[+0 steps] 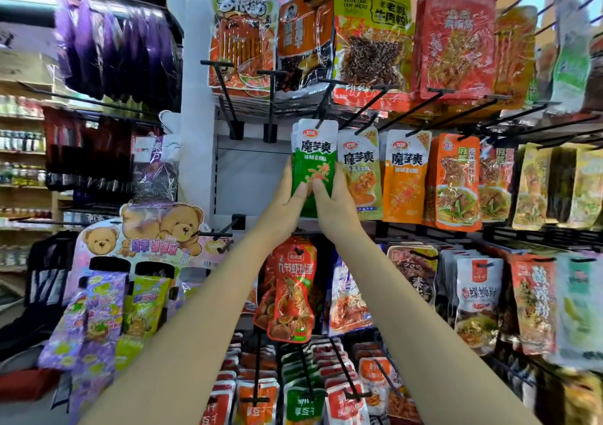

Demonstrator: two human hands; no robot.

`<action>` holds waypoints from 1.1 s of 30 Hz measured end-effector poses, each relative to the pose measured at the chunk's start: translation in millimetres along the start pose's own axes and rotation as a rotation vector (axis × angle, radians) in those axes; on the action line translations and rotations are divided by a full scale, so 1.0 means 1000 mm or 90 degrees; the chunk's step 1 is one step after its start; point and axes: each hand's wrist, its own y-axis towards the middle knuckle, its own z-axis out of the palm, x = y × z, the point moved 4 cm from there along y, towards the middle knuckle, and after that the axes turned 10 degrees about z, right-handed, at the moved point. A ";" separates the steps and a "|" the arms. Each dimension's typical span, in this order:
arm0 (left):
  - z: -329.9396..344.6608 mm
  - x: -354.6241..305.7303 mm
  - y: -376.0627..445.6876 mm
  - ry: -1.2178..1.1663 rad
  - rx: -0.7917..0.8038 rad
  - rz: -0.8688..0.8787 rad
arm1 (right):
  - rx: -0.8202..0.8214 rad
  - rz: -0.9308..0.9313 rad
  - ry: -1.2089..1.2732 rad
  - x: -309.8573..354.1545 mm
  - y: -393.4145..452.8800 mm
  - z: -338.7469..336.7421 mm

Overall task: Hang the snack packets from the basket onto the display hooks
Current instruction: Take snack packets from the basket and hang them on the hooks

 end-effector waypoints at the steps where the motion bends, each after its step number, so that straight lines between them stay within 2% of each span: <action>1: -0.001 -0.005 -0.002 -0.001 0.003 0.004 | 0.002 -0.009 -0.005 0.000 -0.002 -0.002; 6: -0.011 -0.039 -0.032 0.062 -0.036 0.033 | 0.020 -0.058 -0.011 0.001 -0.034 -0.012; 10: -0.009 -0.084 -0.068 0.187 -0.110 0.220 | -0.021 -0.149 -0.004 -0.005 -0.104 -0.060; 13: 0.035 -0.109 -0.098 0.196 -0.085 0.346 | -0.103 -0.210 -0.071 -0.028 -0.153 -0.114; 15: 0.086 -0.110 -0.121 0.133 -0.027 0.357 | -0.157 -0.190 -0.171 -0.064 -0.177 -0.152; 17: 0.147 -0.096 -0.143 0.097 0.061 0.320 | -0.187 -0.117 -0.256 -0.109 -0.202 -0.192; 21: 0.281 -0.044 -0.190 0.040 0.242 0.158 | -0.220 0.104 -0.378 -0.216 -0.266 -0.280; 26: 0.443 -0.002 -0.276 0.003 0.478 0.015 | -0.244 0.398 -0.407 -0.339 -0.373 -0.381; 30: 0.534 0.014 -0.361 0.028 0.656 -0.020 | -0.238 0.584 -0.396 -0.419 -0.463 -0.436; 33: 0.575 0.020 -0.416 0.039 0.770 -0.011 | -0.218 0.694 -0.370 -0.466 -0.516 -0.462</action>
